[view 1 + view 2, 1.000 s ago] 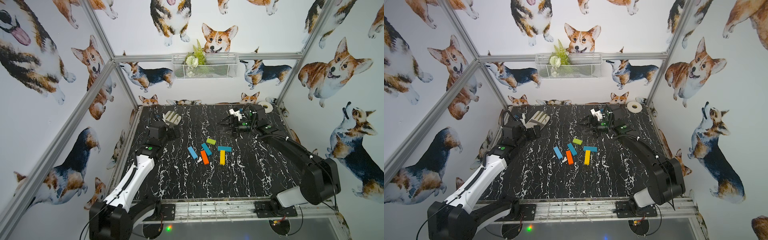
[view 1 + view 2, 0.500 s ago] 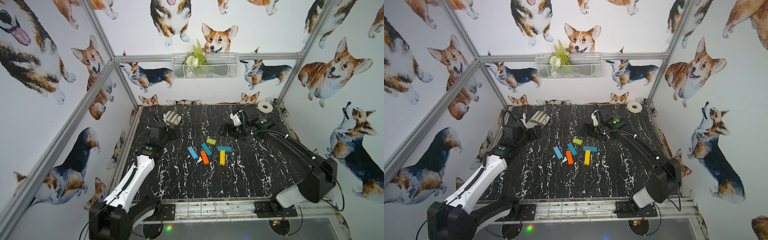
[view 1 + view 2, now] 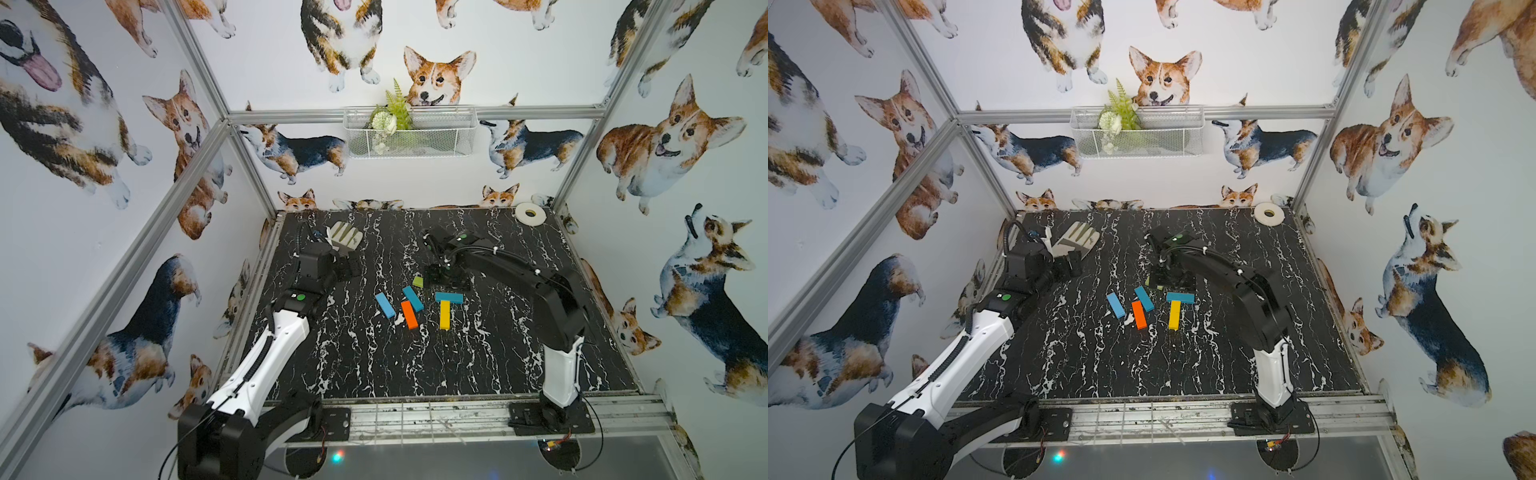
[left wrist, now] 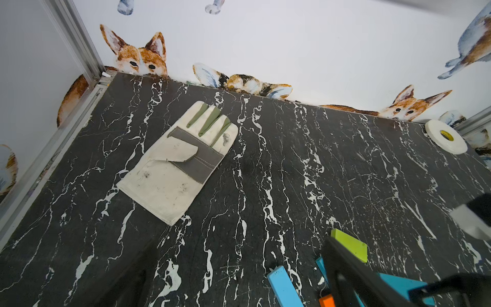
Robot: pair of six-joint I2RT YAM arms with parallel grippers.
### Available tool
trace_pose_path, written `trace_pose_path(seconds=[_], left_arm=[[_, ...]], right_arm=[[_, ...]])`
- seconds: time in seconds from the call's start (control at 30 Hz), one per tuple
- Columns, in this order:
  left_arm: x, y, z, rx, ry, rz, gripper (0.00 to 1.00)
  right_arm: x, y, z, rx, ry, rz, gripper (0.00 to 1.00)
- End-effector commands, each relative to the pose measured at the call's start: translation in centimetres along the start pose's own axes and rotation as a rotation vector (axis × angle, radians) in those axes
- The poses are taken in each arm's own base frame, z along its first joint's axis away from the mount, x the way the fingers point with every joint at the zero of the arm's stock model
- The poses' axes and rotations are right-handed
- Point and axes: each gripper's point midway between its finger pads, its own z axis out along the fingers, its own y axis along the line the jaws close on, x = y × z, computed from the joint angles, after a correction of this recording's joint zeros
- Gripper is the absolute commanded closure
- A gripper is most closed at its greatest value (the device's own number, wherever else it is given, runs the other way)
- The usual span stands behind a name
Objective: Assemble a giraffe with building blocks
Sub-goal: Pick up the building block from the center of the board.
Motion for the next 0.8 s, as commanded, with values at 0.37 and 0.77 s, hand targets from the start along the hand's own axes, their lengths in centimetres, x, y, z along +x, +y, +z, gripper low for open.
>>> trace_pose_path(seconds=[0.37, 0.77], left_arm=[[-0.8, -0.1, -0.1, 0.001, -0.026, -0.006, 0.00], [-0.8, -0.2, -0.2, 0.006, -0.028, -0.008, 0.00]], right_arm=[[-2.6, 3.0, 3.6, 0.169, 0.047, 0.238, 0.08], [-3.8, 4.5, 6.9, 0.095, 0.073, 0.277, 0.13]])
